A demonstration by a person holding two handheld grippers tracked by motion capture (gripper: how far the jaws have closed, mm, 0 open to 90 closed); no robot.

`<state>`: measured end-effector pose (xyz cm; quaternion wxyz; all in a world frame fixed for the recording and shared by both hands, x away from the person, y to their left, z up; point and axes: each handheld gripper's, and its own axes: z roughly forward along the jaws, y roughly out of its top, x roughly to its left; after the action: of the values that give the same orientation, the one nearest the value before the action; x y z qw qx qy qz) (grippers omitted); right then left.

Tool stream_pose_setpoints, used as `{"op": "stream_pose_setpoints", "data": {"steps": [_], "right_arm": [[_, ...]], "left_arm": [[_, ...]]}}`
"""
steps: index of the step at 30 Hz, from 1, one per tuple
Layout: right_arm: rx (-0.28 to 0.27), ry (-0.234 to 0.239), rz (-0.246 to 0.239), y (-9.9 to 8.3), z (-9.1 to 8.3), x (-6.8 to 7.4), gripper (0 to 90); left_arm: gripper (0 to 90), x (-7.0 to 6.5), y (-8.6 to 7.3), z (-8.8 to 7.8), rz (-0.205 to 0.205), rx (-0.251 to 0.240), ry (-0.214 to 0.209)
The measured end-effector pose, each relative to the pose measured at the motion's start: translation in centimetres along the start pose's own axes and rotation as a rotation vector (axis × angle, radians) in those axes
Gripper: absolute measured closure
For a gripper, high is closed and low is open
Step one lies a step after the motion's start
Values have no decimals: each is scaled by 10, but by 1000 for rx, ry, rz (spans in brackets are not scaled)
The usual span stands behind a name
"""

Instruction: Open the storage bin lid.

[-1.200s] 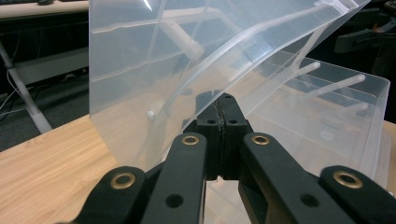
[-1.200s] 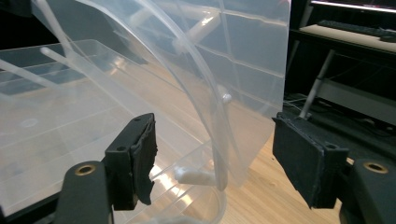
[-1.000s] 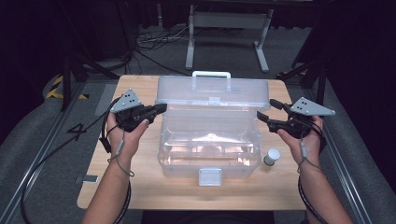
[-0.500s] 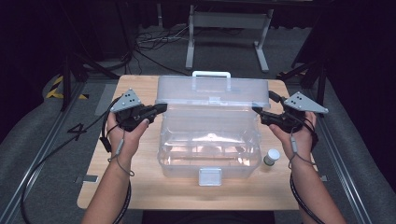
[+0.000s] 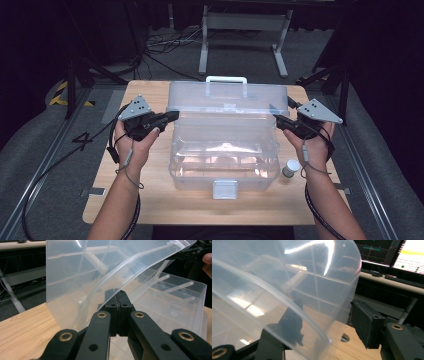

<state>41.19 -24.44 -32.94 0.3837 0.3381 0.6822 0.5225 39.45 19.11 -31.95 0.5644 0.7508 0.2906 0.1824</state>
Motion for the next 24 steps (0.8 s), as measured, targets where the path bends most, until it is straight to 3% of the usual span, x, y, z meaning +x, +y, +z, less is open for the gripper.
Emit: {"op": "stream_pose_setpoints", "data": {"steps": [8, 24], "right_arm": [[-16, -59, 66, 2, 0, 4, 562], [-47, -149, 41, 8, -3, 13, 620]], "left_arm": [[895, 0, 0, 0, -3, 2, -4], [861, 1, -1, 0, -12, 18, -11]]}}
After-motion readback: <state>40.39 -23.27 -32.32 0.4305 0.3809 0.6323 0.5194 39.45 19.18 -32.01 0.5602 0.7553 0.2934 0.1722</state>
